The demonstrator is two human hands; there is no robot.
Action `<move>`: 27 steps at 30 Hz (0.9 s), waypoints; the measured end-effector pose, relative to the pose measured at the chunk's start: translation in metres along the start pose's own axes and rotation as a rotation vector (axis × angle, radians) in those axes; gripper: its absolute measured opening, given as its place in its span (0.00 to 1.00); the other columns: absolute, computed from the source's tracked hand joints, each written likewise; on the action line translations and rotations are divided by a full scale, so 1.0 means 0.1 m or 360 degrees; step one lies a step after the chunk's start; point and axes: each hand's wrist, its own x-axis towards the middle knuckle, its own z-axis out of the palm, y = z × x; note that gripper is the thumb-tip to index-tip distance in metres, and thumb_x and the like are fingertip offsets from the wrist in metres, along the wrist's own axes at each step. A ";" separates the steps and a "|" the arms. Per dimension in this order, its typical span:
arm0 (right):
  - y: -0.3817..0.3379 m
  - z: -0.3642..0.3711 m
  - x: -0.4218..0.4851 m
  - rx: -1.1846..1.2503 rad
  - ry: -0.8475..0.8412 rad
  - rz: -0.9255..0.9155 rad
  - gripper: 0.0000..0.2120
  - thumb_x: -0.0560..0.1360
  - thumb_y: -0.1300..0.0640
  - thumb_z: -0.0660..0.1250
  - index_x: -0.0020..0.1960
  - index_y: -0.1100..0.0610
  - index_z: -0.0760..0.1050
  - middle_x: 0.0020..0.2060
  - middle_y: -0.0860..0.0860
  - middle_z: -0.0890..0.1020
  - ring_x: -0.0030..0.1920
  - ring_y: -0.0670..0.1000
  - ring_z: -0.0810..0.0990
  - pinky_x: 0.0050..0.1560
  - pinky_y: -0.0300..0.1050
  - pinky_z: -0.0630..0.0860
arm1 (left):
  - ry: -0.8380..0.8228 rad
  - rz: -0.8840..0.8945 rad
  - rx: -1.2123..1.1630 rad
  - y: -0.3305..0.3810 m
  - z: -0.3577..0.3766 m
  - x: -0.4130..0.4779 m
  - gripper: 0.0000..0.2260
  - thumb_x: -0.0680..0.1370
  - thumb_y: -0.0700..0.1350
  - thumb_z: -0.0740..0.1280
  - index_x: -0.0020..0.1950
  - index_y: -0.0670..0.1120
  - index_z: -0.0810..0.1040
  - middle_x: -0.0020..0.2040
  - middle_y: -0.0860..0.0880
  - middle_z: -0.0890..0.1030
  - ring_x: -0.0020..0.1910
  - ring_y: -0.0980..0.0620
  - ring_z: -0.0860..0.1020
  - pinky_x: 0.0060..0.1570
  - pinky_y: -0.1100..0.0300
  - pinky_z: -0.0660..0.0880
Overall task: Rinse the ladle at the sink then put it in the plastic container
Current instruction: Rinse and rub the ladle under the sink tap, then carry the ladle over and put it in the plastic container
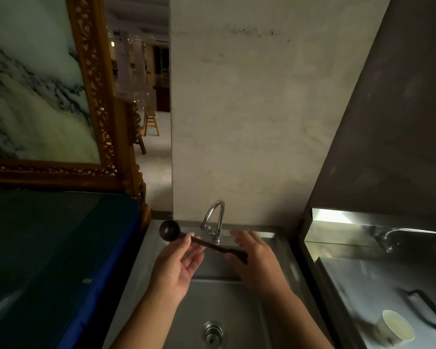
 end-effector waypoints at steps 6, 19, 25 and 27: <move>-0.23 0.02 0.08 -0.0618 0.0119 -0.0337 0.10 0.72 0.54 0.71 0.52 0.52 0.78 0.46 0.49 0.80 0.46 0.52 0.77 0.43 0.48 0.79 | -0.0010 0.0021 -0.0080 0.02 0.02 0.07 0.04 0.74 0.41 0.71 0.43 0.46 0.86 0.47 0.44 0.87 0.46 0.47 0.86 0.37 0.58 0.82; -0.67 0.70 0.10 -0.0198 -0.0103 -0.0634 0.05 0.75 0.53 0.69 0.49 0.52 0.81 0.45 0.48 0.77 0.46 0.49 0.74 0.42 0.44 0.77 | 0.0669 0.0300 -0.0149 0.28 -0.59 -0.50 0.04 0.77 0.41 0.68 0.49 0.44 0.82 0.40 0.48 0.87 0.41 0.51 0.86 0.43 0.57 0.76; -1.32 1.24 -0.08 0.0137 -0.0407 -0.0993 0.05 0.71 0.55 0.73 0.47 0.54 0.82 0.44 0.51 0.78 0.45 0.55 0.76 0.41 0.50 0.78 | 0.1212 0.0692 -0.0232 0.44 -1.12 -1.32 0.05 0.79 0.41 0.67 0.49 0.43 0.82 0.43 0.46 0.87 0.44 0.50 0.86 0.41 0.59 0.77; -1.53 1.36 -0.19 0.0248 -0.0490 -0.1116 0.04 0.70 0.57 0.74 0.45 0.54 0.82 0.43 0.51 0.79 0.44 0.55 0.77 0.41 0.49 0.79 | 0.1291 0.0817 -0.0265 0.42 -1.25 -1.64 0.06 0.81 0.40 0.64 0.54 0.41 0.80 0.44 0.46 0.87 0.46 0.49 0.86 0.40 0.60 0.81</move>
